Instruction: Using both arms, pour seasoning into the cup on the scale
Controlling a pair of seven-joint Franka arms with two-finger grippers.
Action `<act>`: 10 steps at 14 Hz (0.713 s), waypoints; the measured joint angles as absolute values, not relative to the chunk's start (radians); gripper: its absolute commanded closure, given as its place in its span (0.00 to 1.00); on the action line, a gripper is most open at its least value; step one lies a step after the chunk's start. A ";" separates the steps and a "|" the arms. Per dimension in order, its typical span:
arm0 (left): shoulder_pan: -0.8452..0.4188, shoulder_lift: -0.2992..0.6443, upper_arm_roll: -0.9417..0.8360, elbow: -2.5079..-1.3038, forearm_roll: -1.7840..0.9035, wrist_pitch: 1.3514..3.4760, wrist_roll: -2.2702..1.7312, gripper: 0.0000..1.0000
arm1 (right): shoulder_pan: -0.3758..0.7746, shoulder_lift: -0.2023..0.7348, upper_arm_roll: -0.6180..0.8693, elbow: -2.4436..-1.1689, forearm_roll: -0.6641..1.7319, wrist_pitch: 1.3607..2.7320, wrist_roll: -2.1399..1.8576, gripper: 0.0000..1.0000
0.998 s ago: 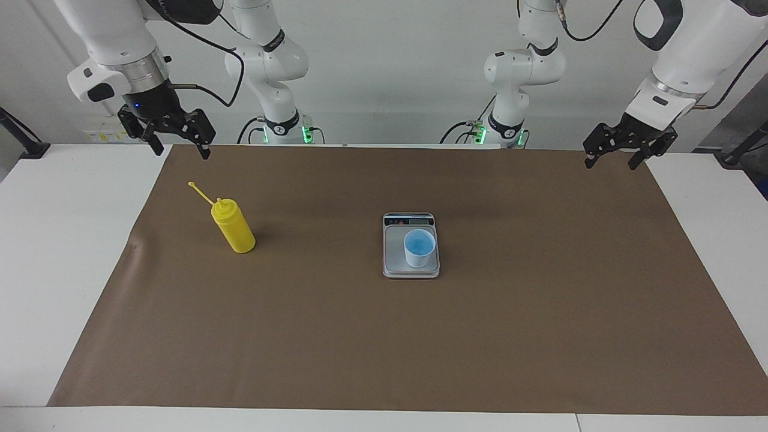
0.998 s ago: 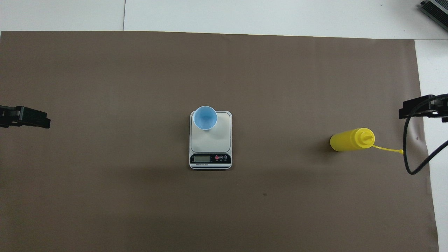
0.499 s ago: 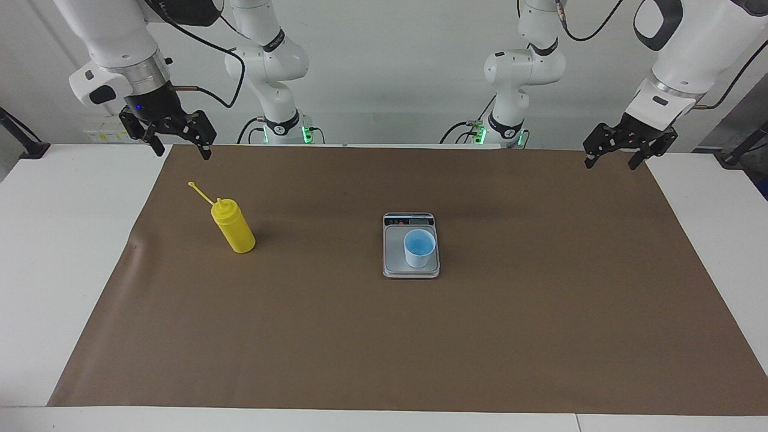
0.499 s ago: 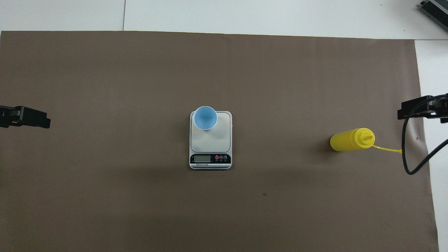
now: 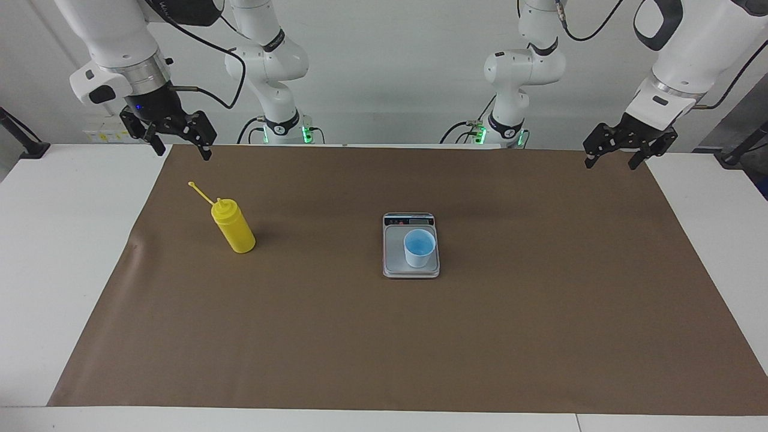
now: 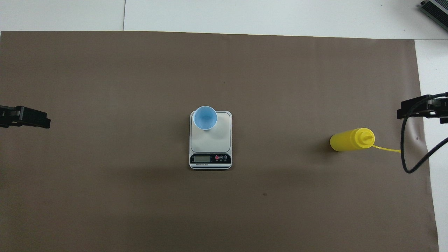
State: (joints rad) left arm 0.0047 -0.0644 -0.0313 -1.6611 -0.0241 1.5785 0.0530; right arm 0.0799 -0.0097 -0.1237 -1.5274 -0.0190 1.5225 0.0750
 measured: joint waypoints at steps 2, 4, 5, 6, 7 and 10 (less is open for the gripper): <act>0.005 -0.064 -0.031 -1.661 -0.024 1.578 0.053 0.00 | 0.069 -0.010 -0.097 -1.527 -0.019 1.522 0.075 0.00; 0.005 -0.064 -0.031 -1.661 -0.024 1.578 0.053 0.00 | 0.054 -0.010 -0.059 -1.527 -0.019 1.523 0.090 0.00; 0.005 -0.064 -0.031 -1.661 -0.024 1.578 0.053 0.00 | 0.048 -0.010 -0.049 -1.527 -0.019 1.523 0.095 0.00; 0.005 -0.064 -0.031 -1.661 -0.024 1.578 0.053 0.00 | 0.044 -0.010 -0.046 -1.527 -0.019 1.522 0.096 0.00; 0.005 -0.064 -0.031 -1.661 -0.024 1.578 0.053 0.00 | 0.042 -0.010 -0.046 -1.527 -0.019 1.522 0.096 0.00; 0.005 -0.064 -0.031 -1.661 -0.024 1.578 0.053 0.00 | 0.042 -0.010 -0.044 -1.527 -0.018 1.523 0.096 0.00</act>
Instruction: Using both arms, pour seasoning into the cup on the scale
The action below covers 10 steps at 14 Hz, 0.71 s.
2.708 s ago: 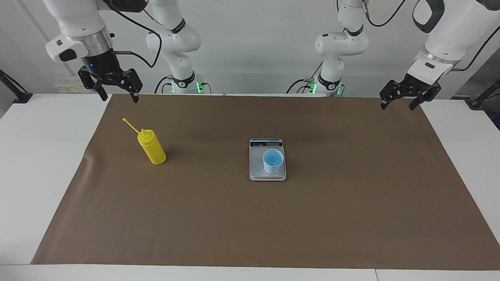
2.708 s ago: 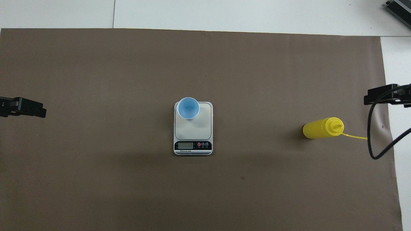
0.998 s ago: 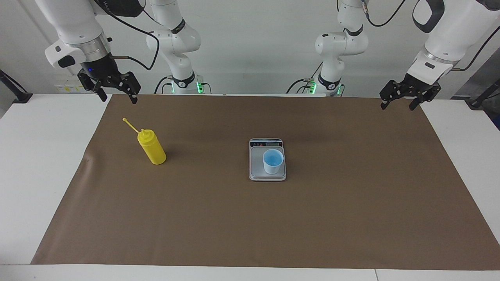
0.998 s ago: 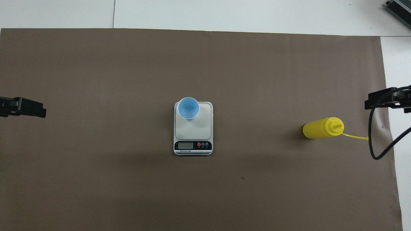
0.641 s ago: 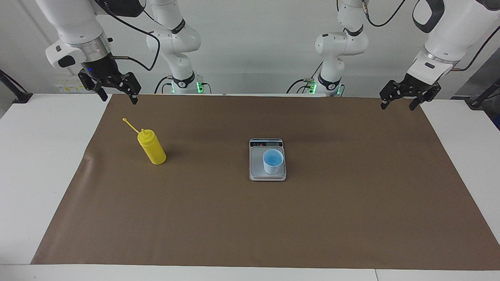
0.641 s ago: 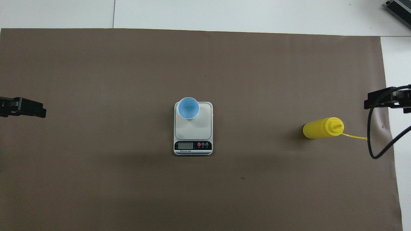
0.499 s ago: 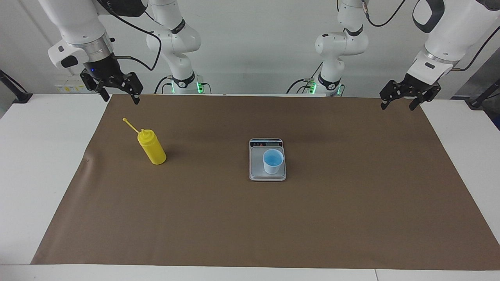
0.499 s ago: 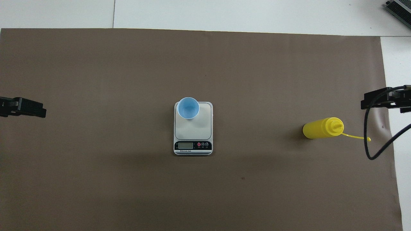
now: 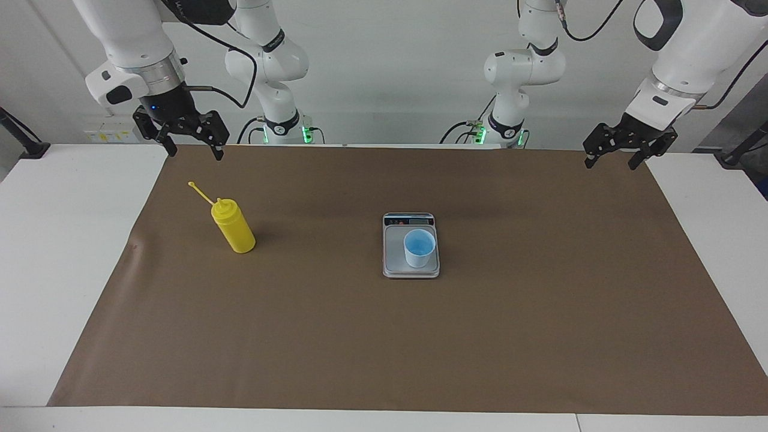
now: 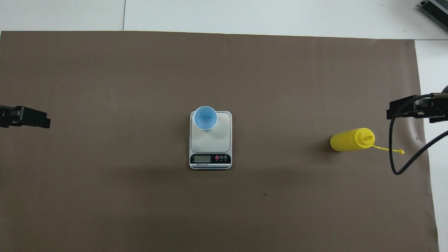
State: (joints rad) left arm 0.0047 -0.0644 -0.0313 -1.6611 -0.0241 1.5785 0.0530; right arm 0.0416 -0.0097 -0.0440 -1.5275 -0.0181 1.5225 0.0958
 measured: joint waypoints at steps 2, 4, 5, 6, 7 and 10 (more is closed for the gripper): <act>0.005 -0.064 -0.031 -1.661 -0.024 1.578 0.053 0.00 | 0.042 -0.010 -0.044 -1.528 -0.016 1.523 0.096 0.00; 0.005 -0.064 -0.031 -1.661 -0.024 1.578 0.053 0.00 | 0.041 -0.010 -0.044 -1.530 -0.015 1.519 0.096 0.00; 0.005 -0.064 -0.031 -1.661 -0.024 1.578 0.053 0.00 | 0.041 -0.010 -0.044 -1.533 -0.015 1.510 0.096 0.00; 0.005 -0.064 -0.031 -1.661 -0.024 1.578 0.053 0.00 | 0.040 -0.011 -0.044 -1.538 -0.015 1.502 0.096 0.00; 0.005 -0.064 -0.031 -1.661 -0.024 1.578 0.053 0.00 | 0.040 -0.014 -0.044 -1.545 -0.015 1.498 0.096 0.00; 0.005 -0.064 -0.031 -1.661 -0.024 1.578 0.053 0.00 | 0.039 -0.020 -0.044 -1.555 -0.015 1.498 0.097 0.00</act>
